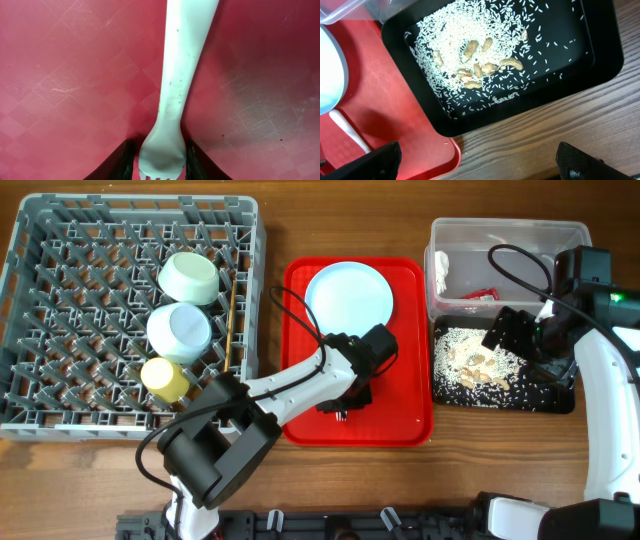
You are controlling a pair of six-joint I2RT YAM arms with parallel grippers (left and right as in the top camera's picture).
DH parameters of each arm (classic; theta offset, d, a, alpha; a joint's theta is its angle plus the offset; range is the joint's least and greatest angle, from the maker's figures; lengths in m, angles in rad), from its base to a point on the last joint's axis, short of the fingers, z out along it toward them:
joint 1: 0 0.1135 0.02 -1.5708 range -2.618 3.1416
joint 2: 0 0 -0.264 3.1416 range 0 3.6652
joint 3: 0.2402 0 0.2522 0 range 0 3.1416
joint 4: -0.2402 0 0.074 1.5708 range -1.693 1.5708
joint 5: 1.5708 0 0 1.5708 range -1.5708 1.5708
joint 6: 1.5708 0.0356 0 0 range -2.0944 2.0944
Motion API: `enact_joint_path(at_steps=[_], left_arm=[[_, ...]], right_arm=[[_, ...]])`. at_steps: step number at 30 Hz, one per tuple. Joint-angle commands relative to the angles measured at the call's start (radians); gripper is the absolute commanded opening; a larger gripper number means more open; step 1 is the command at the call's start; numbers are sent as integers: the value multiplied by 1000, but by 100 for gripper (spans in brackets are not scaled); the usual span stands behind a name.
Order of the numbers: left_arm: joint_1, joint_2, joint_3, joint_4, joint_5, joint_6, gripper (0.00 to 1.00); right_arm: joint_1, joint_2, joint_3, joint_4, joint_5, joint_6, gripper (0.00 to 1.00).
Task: Sort waste into correct bins and load items into the dishwasher rack
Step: 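Reach the left gripper to the white plastic fork and grasp its handle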
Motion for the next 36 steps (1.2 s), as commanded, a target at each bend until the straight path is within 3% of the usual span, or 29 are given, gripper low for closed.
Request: enact_joint_path(at_steps=[1, 19, 36], left_arm=[[-6, 26, -2, 10, 5, 2, 33], [-4, 26, -2, -12, 5, 2, 14], [-3, -77, -2, -29, -64, 2, 14]], right_arm=[[-5, -11, 6, -2, -8, -12, 100], [-5, -11, -1, 2, -8, -13, 100], [-5, -11, -1, 2, -8, -13, 100]])
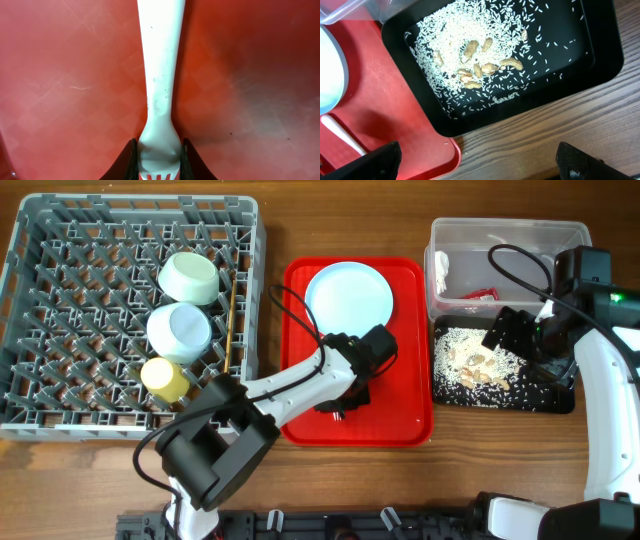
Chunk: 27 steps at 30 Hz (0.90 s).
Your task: Sort waste into correct bins and load items into the dishwasher rack
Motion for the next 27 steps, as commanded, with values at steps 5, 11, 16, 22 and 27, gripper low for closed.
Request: enact_joint_path(at_steps=[5, 11, 16, 22, 27], left_arm=[[-2, -95, -2, -23, -64, 2, 12], [12, -167, -1, -84, -150, 3, 6], [90, -271, -1, -101, -163, 114, 4], [256, -405, 0, -119, -159, 269, 4], [431, -482, 0, -101, -87, 426, 4]], right_arm=[[-5, -11, -1, 1, -8, -13, 100], [-5, -11, -1, 1, -8, -13, 100], [-5, -11, -1, 2, -8, -13, 100], [-5, -11, -1, -2, -8, -13, 100], [-5, -11, -1, -2, -8, -13, 100]])
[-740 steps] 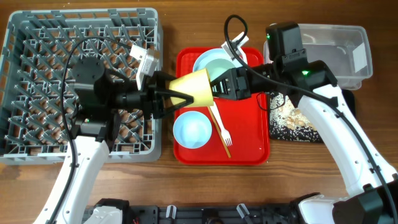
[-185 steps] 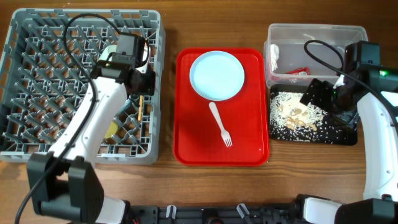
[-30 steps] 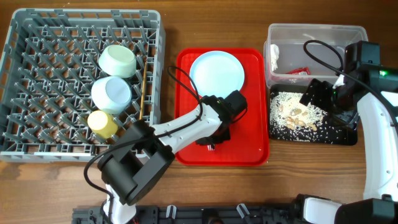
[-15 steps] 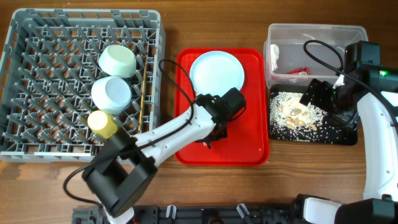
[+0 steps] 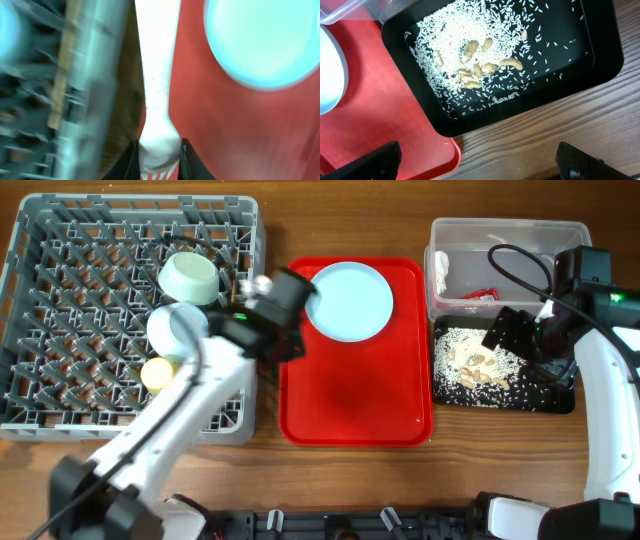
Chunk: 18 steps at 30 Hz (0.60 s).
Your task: Sort waste into correct bins and load items into the dishwasher rack
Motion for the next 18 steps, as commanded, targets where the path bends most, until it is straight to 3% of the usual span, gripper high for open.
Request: enact_joint_path(at_steps=[1, 3, 5, 18], left_arm=[[139, -56, 0, 27, 111, 263, 4], [193, -53, 0, 40, 172, 383, 4], [232, -42, 0, 43, 172, 428, 4], [285, -8, 0, 45, 294, 422, 4]], right_arm=[[-5, -11, -1, -2, -8, -12, 100], [-5, -11, -1, -1, -8, -12, 100], [-5, -11, -1, -1, -8, -11, 100], [-5, -11, -1, -4, -8, -12, 100]])
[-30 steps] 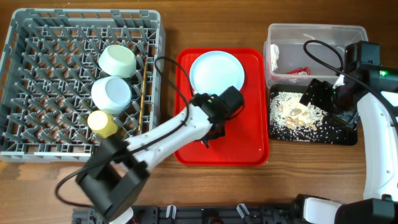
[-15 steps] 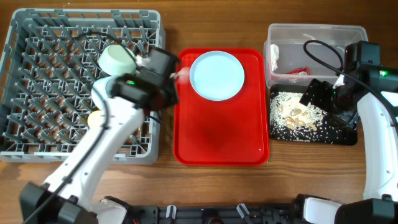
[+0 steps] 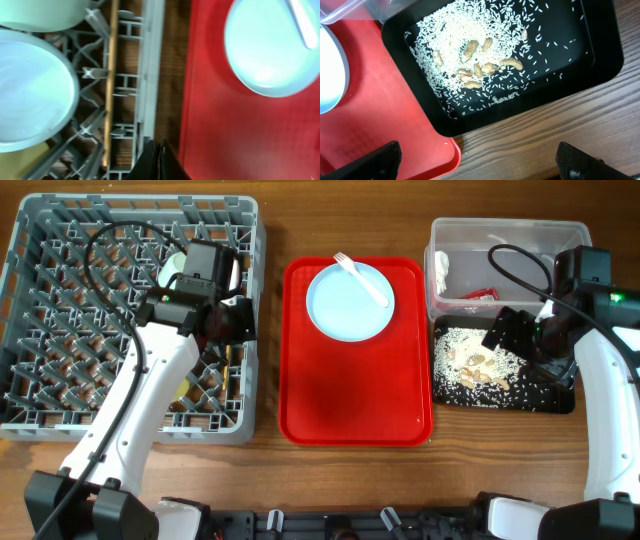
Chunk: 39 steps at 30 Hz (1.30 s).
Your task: Sort waste into correct bins and load items into the dishwasher rack
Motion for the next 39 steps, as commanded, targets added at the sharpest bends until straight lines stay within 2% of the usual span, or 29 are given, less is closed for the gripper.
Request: enact_joint_path(at_steps=[1, 3, 6, 8, 12, 14, 18, 26, 33, 34, 36, 37, 39], left_arm=[[1, 7, 0, 4, 95, 26, 4], [1, 7, 0, 6, 110, 12, 5], [0, 7, 0, 19, 129, -52, 54], [-1, 7, 0, 40, 165, -94, 64], [-31, 7, 18, 122, 204, -272, 53], [-48, 7, 54, 135, 204, -320, 48], [-81, 30, 173, 142, 197, -353, 44], [-142, 253, 453, 174, 177, -363, 44], [-202, 412, 479, 379, 158, -375, 51], [-211, 432, 479, 396, 158, -375, 55], [-228, 473, 479, 430, 158, -375, 57], [-240, 510, 479, 457, 154, -375, 67], [-249, 546, 479, 480, 132, -375, 71]], right_arm=[[-5, -11, -1, -4, -8, -12, 99], [-5, -11, -1, -3, -8, -12, 100], [-5, -11, -1, -2, -8, -11, 100], [-5, -11, -1, -2, -9, -10, 100], [-5, -11, -1, 0, -9, -10, 100], [-5, -11, -1, 3, -9, -10, 100], [-5, -11, -1, 10, -9, -10, 100], [-5, -11, -1, 10, -9, -12, 100], [-5, -11, -1, 12, -9, -12, 100], [-5, -11, -1, 14, -9, -12, 100], [-5, -11, -1, 14, -9, -12, 100], [-5, -11, -1, 11, -9, -13, 100], [-5, -11, -1, 9, -8, -14, 100]])
